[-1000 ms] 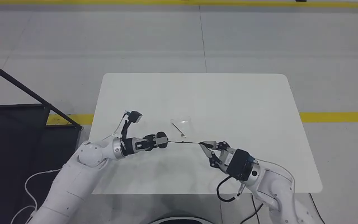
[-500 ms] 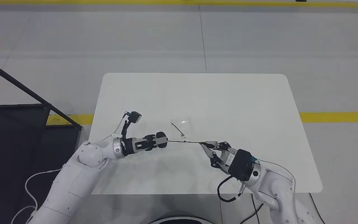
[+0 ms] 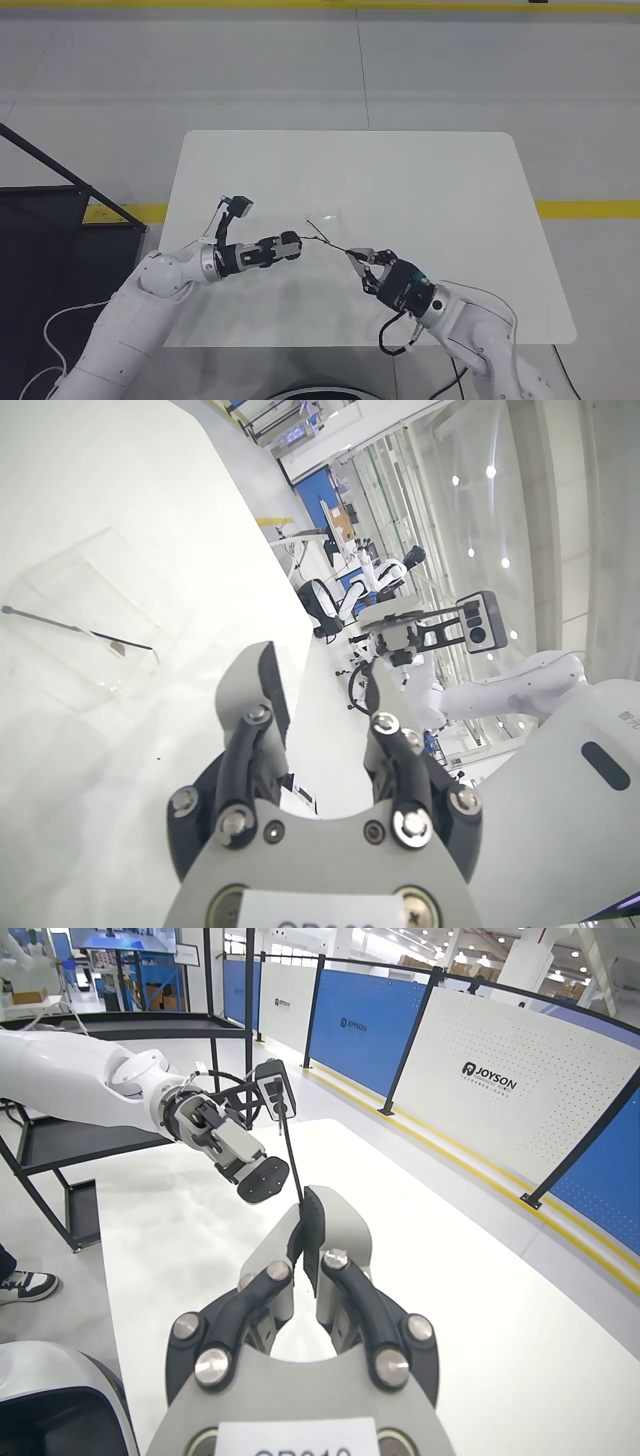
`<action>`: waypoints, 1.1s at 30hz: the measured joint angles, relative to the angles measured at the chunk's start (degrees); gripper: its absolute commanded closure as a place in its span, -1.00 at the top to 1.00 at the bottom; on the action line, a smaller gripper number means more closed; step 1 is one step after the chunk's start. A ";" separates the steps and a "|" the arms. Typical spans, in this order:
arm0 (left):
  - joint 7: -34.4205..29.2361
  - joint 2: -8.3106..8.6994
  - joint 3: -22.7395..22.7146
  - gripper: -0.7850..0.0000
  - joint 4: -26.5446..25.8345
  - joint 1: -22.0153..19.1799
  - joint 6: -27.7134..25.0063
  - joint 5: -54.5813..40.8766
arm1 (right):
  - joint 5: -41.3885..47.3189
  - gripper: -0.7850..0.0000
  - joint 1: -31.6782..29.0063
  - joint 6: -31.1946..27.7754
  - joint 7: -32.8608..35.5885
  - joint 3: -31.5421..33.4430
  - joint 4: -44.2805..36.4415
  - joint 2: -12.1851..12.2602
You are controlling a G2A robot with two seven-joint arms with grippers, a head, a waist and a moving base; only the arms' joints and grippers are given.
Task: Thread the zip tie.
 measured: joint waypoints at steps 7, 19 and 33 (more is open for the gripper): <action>-0.48 0.08 -0.68 1.00 1.11 0.07 -0.56 -1.05 | -4.12 -1.00 -0.55 5.41 7.18 -0.88 -2.40 -0.13; -0.99 1.21 -6.70 1.00 -0.31 3.21 -4.86 -6.30 | -31.87 -1.00 -5.49 18.65 26.37 -5.64 -15.71 -0.30; -1.00 1.21 -6.68 1.00 -0.31 3.21 -4.85 -6.27 | -35.10 -1.00 -5.20 18.15 25.68 -6.49 -16.09 -0.24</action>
